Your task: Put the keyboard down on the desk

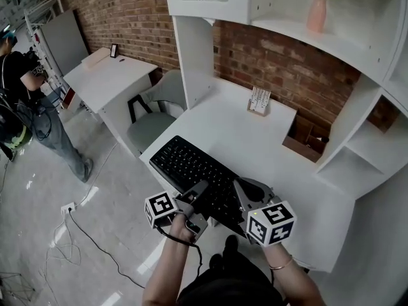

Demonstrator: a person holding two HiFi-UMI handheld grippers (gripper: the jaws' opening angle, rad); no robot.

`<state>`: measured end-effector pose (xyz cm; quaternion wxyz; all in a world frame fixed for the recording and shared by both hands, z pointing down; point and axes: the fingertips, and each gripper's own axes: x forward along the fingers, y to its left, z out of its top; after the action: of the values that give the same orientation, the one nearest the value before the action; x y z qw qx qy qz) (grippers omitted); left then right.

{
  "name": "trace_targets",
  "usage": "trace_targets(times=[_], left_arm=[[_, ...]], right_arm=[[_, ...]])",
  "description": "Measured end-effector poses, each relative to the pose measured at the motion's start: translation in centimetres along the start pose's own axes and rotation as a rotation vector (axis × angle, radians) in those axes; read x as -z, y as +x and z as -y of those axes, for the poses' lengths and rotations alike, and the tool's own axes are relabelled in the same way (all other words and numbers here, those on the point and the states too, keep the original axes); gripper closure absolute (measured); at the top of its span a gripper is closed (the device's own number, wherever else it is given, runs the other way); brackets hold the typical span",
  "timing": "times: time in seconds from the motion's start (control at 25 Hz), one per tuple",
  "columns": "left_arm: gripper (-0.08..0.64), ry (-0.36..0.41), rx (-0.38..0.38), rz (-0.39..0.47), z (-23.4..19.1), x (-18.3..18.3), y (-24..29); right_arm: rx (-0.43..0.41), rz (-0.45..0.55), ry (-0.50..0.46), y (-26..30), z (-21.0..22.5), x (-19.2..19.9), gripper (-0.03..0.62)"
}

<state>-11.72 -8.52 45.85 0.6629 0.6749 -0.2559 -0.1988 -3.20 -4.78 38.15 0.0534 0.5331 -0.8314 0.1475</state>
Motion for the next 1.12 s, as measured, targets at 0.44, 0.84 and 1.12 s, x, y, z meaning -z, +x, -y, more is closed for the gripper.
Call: trace_targets(times=[0.44,0.84,1.12], left_arm=[[0.482,-0.012,-0.036,0.008,-1.8,-4.0,8.7],[0.482,-0.023,-0.065,0.006,-4.8,-8.9,16.4],[0.482,-0.046,-0.088,-0.007,-6.6,-11.2,20.0]], right_arm=[[-0.008,0.024,0.016,5.9,8.4,-1.5,0.586],[-0.02,-0.023,0.026,11.9,14.7,-0.4,0.586],[-0.034,-0.049,0.046,15.0,16.7,0.6,0.586]])
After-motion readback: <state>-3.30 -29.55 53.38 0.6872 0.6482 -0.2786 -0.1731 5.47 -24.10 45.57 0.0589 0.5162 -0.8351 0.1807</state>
